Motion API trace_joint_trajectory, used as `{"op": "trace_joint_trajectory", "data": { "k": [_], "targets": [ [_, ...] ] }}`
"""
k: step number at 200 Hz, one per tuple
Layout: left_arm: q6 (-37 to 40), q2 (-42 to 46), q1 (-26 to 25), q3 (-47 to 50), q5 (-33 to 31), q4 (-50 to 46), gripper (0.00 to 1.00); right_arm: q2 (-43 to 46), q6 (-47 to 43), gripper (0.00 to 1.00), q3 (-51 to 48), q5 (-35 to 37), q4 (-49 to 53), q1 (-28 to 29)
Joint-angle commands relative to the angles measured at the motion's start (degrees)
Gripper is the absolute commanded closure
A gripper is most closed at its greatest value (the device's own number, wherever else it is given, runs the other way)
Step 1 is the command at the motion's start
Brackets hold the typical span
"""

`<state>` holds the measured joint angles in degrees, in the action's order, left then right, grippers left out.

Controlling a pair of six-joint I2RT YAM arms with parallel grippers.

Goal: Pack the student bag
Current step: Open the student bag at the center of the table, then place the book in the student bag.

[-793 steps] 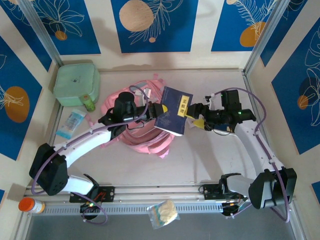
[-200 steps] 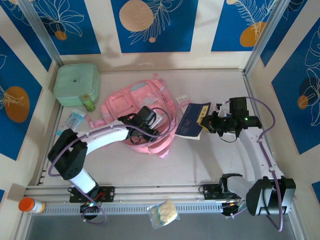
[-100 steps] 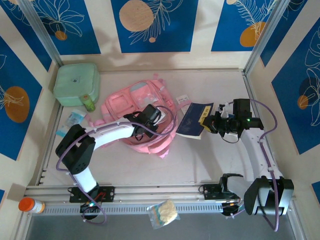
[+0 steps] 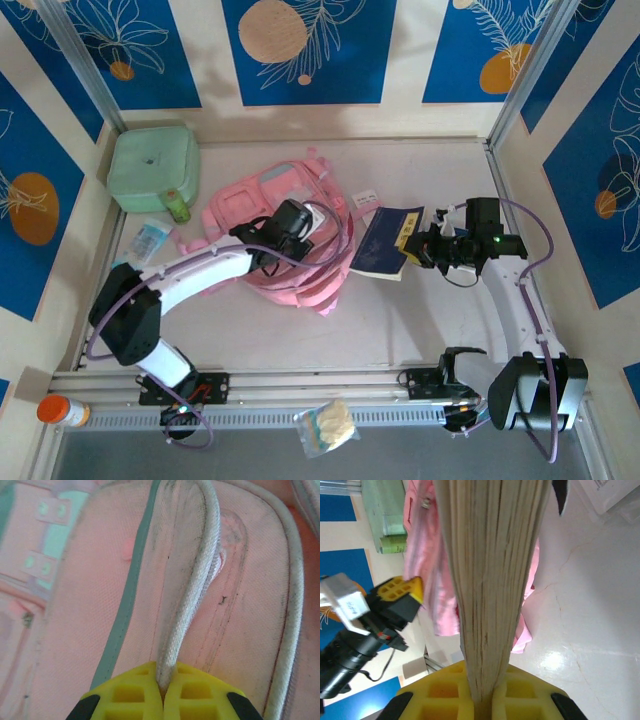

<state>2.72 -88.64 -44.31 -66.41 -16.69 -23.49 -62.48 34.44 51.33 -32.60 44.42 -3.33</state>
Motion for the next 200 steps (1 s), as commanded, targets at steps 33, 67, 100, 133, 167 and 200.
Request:
{"op": "trace_joint_trajectory", "data": {
  "k": [33, 67, 100, 133, 167, 200],
  "targets": [
    [-1.08, 6.46, 3.97, -7.78, -3.31, -3.90, 1.00, -3.76, 0.41, 1.00, 4.33, -6.60, -1.17, 6.42],
    [-1.02, 7.29, 5.15, -9.58, -2.76, -4.62, 1.00, -9.81, 6.67, 1.00, 4.13, -6.29, -11.10, 14.96],
    [-1.91, 8.92, 6.14, -8.65, -1.78, -2.97, 1.00, -19.41, 11.01, 1.00, 6.24, -5.33, -24.10, 21.60],
    [-4.33, 8.65, 7.37, -9.79, -0.82, -3.69, 1.00, -33.25, 10.77, 1.00, 15.50, -3.98, -29.18, 26.70],
    [-7.49, 9.35, 8.45, -8.76, -1.51, -2.29, 1.00, -46.07, 8.89, 0.95, 25.14, -0.22, -29.94, 29.70],
    [-8.71, 9.06, 9.16, -8.56, 1.29, -1.67, 1.00, -51.64, 6.43, 0.71, 29.36, 4.28, -26.22, 30.05]
  ]
}}
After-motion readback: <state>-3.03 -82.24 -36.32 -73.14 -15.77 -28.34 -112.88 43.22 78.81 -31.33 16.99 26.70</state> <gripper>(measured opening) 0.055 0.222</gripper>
